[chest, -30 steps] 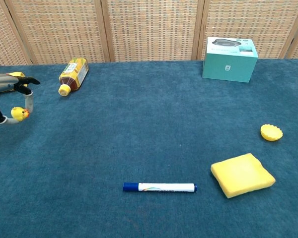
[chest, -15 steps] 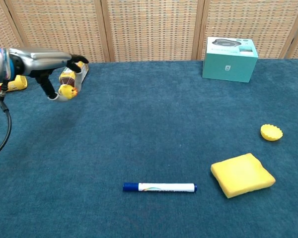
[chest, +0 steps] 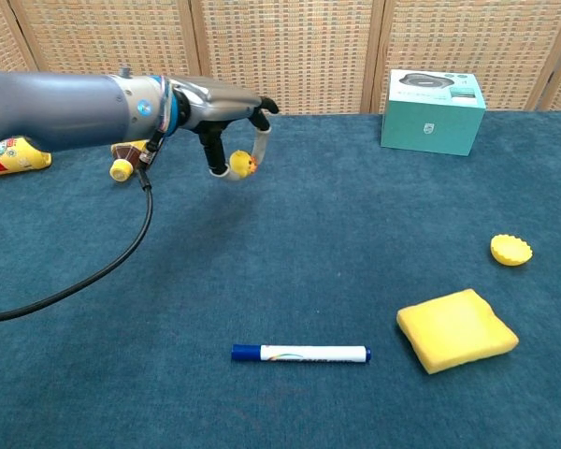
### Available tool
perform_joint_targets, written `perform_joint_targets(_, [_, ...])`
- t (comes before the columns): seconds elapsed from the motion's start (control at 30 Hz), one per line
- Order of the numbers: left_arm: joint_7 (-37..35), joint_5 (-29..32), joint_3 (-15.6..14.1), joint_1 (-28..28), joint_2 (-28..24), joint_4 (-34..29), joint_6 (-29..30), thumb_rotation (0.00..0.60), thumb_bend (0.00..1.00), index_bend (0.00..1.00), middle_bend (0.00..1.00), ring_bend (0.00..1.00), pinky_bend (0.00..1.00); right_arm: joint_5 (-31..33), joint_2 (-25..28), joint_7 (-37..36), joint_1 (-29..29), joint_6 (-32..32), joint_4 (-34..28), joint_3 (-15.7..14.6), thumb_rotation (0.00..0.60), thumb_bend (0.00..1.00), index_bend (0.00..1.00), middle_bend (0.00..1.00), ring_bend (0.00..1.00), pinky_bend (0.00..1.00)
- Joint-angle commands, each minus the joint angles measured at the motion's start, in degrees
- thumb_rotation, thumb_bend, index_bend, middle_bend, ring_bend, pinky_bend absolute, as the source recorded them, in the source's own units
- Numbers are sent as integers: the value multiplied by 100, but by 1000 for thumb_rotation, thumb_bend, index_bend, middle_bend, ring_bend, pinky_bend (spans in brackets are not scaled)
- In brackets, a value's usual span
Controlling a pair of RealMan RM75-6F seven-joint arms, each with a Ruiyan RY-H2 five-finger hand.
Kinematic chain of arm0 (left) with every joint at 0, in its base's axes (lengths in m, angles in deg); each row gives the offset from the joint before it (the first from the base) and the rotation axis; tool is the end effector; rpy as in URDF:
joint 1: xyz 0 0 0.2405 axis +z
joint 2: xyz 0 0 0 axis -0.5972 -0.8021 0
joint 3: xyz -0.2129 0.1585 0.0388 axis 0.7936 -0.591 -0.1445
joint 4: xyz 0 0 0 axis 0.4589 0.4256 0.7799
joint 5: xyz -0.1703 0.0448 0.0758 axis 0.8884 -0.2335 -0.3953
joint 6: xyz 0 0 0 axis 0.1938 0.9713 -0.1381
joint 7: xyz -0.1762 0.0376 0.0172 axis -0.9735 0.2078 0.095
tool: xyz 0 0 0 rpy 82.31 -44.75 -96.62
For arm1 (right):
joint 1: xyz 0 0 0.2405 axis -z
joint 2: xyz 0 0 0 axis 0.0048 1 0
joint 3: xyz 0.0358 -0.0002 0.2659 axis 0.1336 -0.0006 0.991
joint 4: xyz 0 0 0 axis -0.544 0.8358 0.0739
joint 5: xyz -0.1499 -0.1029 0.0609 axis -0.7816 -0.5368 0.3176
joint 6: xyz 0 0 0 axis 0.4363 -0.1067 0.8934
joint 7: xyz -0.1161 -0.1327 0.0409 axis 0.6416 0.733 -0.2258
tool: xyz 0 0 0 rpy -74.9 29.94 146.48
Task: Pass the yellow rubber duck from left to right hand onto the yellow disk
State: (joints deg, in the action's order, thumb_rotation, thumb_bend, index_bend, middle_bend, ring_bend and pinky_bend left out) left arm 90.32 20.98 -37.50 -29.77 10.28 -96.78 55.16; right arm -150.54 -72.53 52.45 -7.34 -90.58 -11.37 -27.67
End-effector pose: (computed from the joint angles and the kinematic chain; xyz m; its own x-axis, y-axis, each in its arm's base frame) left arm -0.0393 0.4635 -0.0385 0.7245 0.1773 0.6661 0.6345 -0.5492 -0.5439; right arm -0.3507 -0.2382 0.1779 0.3618 -0.0854 0.9284 -0.9181 0.1406 0.3707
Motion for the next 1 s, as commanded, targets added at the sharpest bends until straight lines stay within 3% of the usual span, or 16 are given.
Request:
perform_joint_targets(0.03, [170, 230, -14, -380, 354, 413, -177, 600, 367, 516, 0, 0, 0, 60, -4, -25, 6, 26, 46, 19, 600, 19, 63, 0, 0, 0])
perform_joint_targets(0.43, [226, 628, -175, -1330, 1451, 1870, -806, 600, 365, 514, 0, 0, 0, 282, -8, -196, 19, 159, 239, 86, 600, 20, 63, 0, 0, 0])
perform_joint_targets(0.7, [-59, 513, -122, -1784, 2114, 2789, -1206, 600, 366, 511, 0, 0, 0, 387, -18, -286, 14, 234, 351, 132, 600, 20, 65, 0, 0, 0])
perform_joint_targets(1.0, [-303, 287, -256, -1950, 2471, 3408, -1533, 600, 366, 508, 0, 0, 0, 401, -54, -334, 29, 218, 432, 155, 600, 20, 65, 0, 0, 0])
